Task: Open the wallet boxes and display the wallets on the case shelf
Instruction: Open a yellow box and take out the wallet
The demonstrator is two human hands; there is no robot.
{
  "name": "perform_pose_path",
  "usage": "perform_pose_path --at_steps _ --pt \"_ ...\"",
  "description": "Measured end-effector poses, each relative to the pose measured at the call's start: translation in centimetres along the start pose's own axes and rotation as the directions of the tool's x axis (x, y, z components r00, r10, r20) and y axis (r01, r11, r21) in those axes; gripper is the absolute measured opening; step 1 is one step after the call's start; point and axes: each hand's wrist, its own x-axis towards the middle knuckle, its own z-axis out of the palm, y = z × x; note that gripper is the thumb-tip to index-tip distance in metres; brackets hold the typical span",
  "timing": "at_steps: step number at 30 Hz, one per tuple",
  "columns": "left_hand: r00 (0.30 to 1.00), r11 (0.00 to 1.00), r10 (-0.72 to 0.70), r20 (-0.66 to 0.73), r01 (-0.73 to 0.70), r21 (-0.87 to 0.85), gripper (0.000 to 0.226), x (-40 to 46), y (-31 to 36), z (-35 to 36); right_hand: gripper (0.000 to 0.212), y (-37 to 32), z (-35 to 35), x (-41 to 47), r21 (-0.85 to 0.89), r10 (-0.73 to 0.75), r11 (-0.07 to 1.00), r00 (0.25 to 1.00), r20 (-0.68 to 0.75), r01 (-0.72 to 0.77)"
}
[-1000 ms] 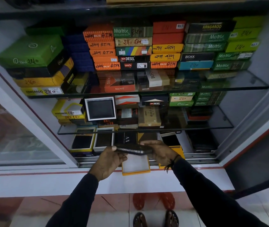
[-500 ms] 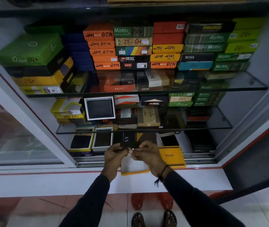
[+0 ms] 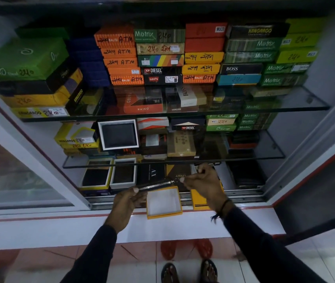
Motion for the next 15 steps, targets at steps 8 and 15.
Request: perform_pose_path --at_steps 8,15 --pt "0.959 0.986 -0.090 0.269 0.123 -0.111 0.031 -0.9 0.4 2.8 0.028 0.7 -0.6 2.2 0.060 0.216 0.971 0.960 0.178 -0.230" --pt "0.922 0.995 -0.069 0.382 0.091 -0.041 0.053 -1.0 -0.3 2.2 0.013 2.9 1.6 3.0 0.089 0.256 0.953 0.927 0.273 -0.289"
